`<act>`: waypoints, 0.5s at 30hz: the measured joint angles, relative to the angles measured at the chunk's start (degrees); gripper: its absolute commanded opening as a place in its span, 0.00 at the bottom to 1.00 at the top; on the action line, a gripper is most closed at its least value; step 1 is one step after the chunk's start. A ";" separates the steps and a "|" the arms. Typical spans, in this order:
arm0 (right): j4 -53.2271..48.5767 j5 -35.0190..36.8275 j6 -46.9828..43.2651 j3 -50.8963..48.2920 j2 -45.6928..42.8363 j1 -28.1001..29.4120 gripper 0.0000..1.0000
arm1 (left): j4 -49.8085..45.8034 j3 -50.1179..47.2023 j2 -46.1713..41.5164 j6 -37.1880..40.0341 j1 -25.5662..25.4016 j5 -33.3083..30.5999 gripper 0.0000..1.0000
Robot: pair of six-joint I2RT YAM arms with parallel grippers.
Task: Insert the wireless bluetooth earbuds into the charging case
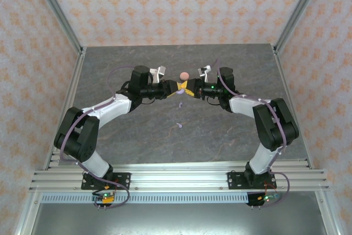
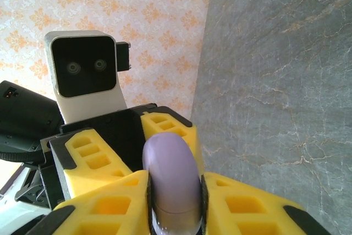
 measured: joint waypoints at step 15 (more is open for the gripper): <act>-6.62 0.48 -4.22 1.73 -1.01 -0.11 0.30 | -0.35 0.00 0.00 0.00 -0.22 0.02 0.25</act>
